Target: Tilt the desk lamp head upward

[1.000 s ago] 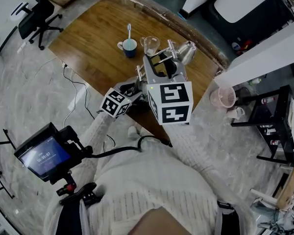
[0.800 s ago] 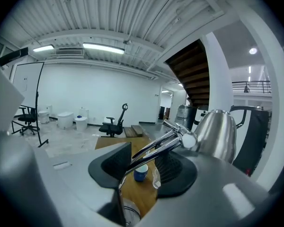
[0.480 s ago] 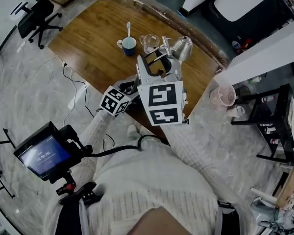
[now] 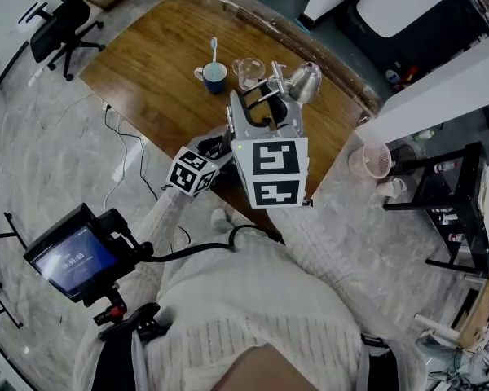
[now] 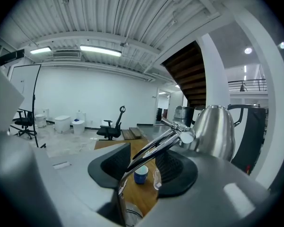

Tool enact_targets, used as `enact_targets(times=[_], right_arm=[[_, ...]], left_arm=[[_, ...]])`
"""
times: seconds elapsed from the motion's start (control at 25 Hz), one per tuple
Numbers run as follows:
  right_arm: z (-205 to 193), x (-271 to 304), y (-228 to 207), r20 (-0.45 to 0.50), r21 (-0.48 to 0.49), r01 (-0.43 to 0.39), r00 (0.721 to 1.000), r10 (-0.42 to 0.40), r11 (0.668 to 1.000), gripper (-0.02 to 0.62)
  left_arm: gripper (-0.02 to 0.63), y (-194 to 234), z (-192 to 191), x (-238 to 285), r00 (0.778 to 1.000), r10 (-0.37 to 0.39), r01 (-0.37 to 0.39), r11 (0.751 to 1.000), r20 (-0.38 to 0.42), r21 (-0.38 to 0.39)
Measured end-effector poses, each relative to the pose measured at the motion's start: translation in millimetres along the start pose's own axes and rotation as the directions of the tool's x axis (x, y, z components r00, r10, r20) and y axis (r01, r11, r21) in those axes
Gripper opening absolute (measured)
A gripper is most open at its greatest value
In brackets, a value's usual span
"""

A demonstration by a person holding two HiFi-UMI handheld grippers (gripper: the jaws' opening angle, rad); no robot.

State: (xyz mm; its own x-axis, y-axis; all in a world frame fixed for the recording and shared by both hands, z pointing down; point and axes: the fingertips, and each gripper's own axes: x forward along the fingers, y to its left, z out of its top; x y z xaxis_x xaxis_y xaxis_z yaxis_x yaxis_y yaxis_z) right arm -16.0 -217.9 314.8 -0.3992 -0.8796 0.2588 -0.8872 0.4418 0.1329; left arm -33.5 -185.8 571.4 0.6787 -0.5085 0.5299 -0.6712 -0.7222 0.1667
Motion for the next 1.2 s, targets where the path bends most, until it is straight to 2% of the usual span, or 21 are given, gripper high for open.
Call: enact_targets(times=[0.08,0.16,0.2,0.56,0.8,0.92,1.04,1.2], right_arm=[[-2,-1,0,0.001,-0.004,-0.012,1.000,0.012,1.000,0.161],[-4,-2,4,0.006,-0.030,-0.033,0.999,0.034,0.999,0.220],[-5,-3,5,0.009,-0.039,-0.040,0.999,0.040,0.998,0.225],[-6,-14,13,0.031,0.029,-0.114,0.993,0.113,0.993,0.213],[-23,-28,16,0.030,0.126,-0.190,0.982,0.187,0.974,0.199],[-33,-24,4,0.032,0.169,-0.182,0.983,0.180,0.969,0.179],[-32,-15,-5,0.057,0.246,-0.214,0.977,0.206,0.946,0.106],[-32,-9,-11,0.058,0.298,-0.246,0.969,0.240,0.922,0.100]], left_arm=[[0.198,0,-1,-1,1.000,0.015,-0.015,1.000,0.001,-0.005],[0.196,1,0,-2,1.000,0.025,-0.025,1.000,0.004,-0.007],[0.195,1,0,-2,1.000,0.028,-0.028,1.000,0.005,-0.007],[0.195,3,1,-4,0.999,0.037,-0.037,0.999,0.003,-0.008],[0.189,3,4,-10,0.998,0.051,-0.050,0.998,0.027,-0.023],[0.187,5,7,-13,0.998,0.053,-0.052,0.998,0.043,-0.033],[0.176,7,10,-14,0.997,0.064,-0.062,0.997,0.050,-0.037],[0.165,5,11,-13,0.997,0.055,-0.054,0.998,0.049,-0.022]])
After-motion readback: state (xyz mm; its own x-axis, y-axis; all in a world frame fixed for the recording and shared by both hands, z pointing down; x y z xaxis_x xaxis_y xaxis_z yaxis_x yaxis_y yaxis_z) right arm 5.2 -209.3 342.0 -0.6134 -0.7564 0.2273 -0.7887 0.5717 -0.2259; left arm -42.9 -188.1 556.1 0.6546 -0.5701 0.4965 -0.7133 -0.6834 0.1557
